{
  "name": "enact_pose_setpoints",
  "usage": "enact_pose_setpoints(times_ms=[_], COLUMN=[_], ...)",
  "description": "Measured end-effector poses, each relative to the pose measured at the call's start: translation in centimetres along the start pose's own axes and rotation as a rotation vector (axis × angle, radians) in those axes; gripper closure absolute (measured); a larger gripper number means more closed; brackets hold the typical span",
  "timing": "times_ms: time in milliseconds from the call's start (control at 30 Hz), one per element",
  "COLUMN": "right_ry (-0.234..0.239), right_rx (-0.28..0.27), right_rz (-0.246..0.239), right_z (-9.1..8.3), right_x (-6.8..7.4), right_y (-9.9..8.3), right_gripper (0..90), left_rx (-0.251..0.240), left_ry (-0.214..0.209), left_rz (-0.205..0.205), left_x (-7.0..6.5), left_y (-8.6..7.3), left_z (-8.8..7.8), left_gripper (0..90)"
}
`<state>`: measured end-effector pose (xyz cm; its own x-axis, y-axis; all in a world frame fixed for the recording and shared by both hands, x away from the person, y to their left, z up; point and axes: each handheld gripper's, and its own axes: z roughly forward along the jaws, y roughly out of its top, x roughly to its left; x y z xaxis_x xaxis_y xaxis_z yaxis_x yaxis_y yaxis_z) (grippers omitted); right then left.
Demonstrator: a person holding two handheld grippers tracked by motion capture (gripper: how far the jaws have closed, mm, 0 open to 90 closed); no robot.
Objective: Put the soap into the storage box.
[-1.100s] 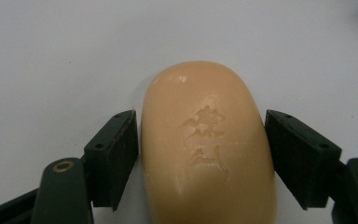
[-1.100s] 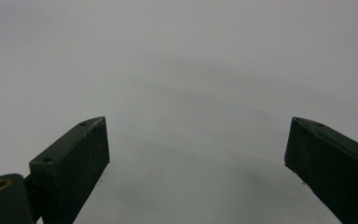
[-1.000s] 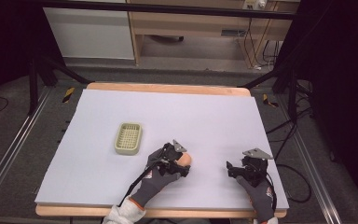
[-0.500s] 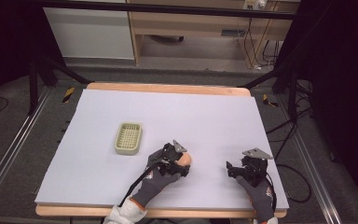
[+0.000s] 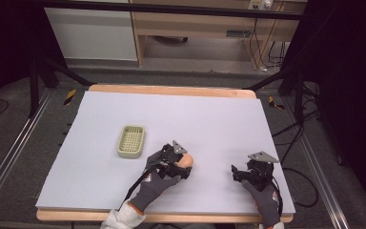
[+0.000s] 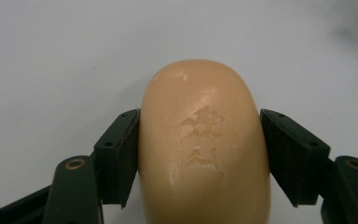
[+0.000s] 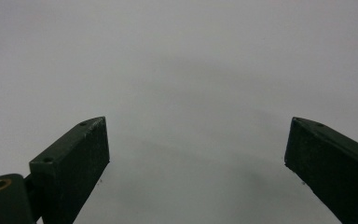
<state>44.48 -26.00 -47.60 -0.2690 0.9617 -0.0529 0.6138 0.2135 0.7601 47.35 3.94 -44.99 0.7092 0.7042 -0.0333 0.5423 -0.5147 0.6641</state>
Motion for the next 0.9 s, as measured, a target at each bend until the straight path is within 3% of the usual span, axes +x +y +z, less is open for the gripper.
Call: enact_pose_setpoints(times_ms=[300, 900], right_ry=[-0.001, -0.001], right_rx=[0.0, 0.0], right_rz=[0.004, 0.011], right_z=[0.0, 0.0], right_x=[0.0, 0.0], right_y=[0.0, 0.0], right_gripper=[6.7, 6.8], left_rx=[-0.017, -0.06], left_ry=[0.0, 0.018], left_rz=[0.007, -0.027], left_x=[0.4, 2.8], left_y=[0.0, -1.7], left_z=[-1.8, -5.4], left_gripper=[31.5, 31.7])
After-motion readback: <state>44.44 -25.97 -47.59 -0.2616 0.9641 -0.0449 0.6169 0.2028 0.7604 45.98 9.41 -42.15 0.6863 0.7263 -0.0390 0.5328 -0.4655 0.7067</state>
